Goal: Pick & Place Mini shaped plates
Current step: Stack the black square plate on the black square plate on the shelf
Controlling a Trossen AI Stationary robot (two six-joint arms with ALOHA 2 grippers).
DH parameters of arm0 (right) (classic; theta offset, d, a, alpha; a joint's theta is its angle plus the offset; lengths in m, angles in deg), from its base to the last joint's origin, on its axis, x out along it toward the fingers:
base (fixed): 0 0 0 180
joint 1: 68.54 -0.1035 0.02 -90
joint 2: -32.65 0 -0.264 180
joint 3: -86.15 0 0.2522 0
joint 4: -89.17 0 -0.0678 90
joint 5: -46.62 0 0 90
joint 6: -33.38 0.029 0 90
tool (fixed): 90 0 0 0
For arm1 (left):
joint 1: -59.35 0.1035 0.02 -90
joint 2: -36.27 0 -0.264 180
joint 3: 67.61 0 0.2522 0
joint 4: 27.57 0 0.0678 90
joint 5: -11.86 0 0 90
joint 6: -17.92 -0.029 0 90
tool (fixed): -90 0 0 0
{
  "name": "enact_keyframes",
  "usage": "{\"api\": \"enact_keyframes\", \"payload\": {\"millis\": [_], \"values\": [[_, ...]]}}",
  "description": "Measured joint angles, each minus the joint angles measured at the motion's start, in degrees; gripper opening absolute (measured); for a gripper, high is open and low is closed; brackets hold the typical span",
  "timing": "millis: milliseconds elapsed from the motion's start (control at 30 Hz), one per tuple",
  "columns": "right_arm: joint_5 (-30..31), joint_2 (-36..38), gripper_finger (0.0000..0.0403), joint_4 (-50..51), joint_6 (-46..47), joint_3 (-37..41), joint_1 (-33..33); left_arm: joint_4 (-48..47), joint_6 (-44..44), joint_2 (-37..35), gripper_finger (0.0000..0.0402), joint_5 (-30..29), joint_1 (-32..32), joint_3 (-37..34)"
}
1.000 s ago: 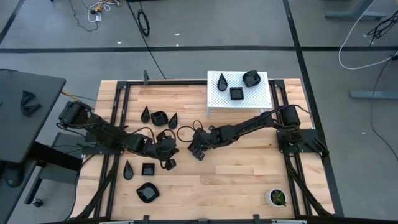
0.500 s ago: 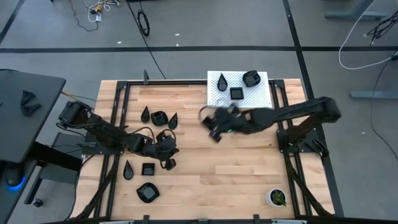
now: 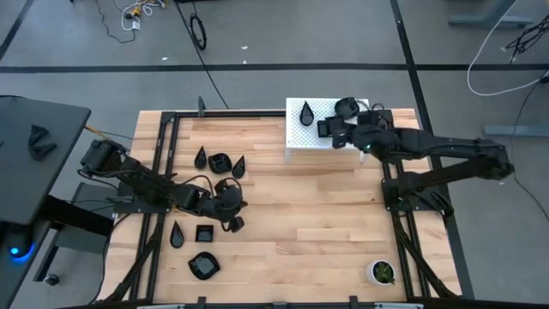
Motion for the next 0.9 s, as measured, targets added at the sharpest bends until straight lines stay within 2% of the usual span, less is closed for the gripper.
{"api": "enact_keyframes", "payload": {"millis": [200,400,567,900], "values": [[-10.42,1.65,0.0008,-16.34,-2.74,9.55,9.13,0.01,0.00,0.00,0.0005,-0.32,0.00,0.00],[-17.65,1.32,0.0010,-23.31,-2.21,14.17,14.62,0.19,0.00,0.00,0.0005,-0.32,0.00,0.00],[-19.97,1.34,0.0011,-23.63,-1.29,15.09,15.58,0.22,0.11,0.00,0.0005,-0.33,0.00,0.00],[-20.55,1.32,0.0011,-25.05,0.05,18.15,15.76,0.24,0.44,0.00,0.0005,-0.31,0.00,0.00]]}}
